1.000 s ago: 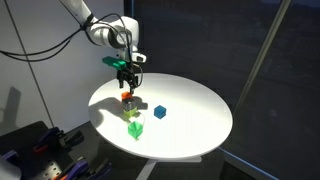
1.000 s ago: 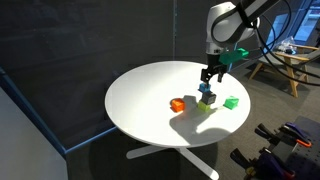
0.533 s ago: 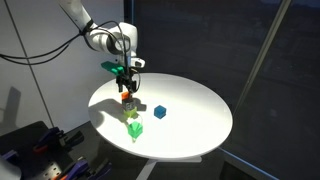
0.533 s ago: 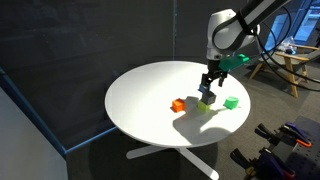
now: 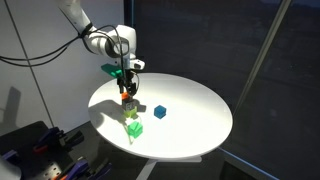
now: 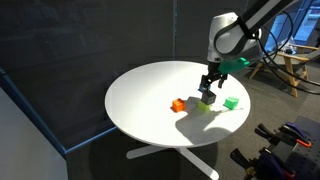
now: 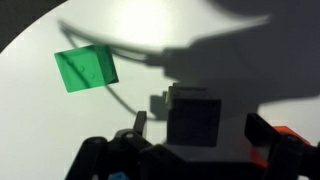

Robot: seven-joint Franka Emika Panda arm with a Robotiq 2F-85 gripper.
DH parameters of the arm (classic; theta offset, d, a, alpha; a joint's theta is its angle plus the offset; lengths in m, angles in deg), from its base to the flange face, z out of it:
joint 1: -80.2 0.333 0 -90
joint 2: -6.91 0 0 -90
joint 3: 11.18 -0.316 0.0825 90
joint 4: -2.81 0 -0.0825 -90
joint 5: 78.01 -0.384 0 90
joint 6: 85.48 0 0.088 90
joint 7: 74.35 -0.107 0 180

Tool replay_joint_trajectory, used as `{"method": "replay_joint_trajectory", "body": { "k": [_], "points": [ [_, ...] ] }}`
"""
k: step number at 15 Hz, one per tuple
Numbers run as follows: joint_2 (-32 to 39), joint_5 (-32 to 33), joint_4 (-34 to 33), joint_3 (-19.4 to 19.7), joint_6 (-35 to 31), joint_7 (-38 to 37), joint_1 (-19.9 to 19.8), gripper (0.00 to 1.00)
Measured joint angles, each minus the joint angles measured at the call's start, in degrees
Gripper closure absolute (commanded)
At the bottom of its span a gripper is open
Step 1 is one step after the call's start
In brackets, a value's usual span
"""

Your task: Put the gray block on the table

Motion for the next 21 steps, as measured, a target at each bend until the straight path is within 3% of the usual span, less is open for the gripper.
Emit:
{"method": "replay_joint_trajectory", "body": {
  "k": [11,21],
  "points": [
    [2.8,1.1,-0.5,1.8,-1.9,-0.3,0.1,0.0],
    [3.3,3.6,-1.3,1.8,-1.9,-0.7,2.9,0.0]
  ]
}}
